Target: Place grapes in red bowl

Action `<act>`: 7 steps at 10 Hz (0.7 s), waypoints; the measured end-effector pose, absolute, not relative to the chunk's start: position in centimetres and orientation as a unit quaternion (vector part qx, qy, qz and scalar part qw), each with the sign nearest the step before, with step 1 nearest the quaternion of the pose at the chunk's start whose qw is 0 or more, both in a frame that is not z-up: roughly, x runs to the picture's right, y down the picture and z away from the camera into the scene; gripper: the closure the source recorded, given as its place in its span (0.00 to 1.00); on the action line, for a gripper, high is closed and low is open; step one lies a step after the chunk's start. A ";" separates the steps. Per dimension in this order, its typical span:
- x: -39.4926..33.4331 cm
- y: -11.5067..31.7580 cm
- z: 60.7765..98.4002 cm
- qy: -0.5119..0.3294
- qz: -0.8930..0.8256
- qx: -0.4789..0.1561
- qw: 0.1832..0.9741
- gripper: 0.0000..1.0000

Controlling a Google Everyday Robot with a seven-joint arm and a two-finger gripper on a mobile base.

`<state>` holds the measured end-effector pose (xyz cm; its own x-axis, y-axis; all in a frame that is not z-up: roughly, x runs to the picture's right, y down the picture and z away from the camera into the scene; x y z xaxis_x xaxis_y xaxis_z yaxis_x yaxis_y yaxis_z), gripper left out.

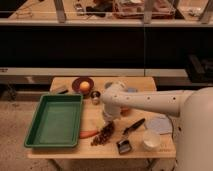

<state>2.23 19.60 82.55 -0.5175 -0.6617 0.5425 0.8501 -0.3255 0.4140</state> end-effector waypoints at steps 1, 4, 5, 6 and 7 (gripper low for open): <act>2.2 20.0 82.6 -0.344 -0.797 -0.144 0.476 0.25; 1.5 20.6 82.2 -0.365 -0.789 -0.138 0.475 0.54; 1.1 20.7 81.7 -0.379 -0.787 -0.127 0.470 0.65; 0.8 20.6 81.2 -0.387 -0.787 -0.118 0.466 0.72; 0.1 20.1 80.0 -0.404 -0.787 -0.098 0.456 0.85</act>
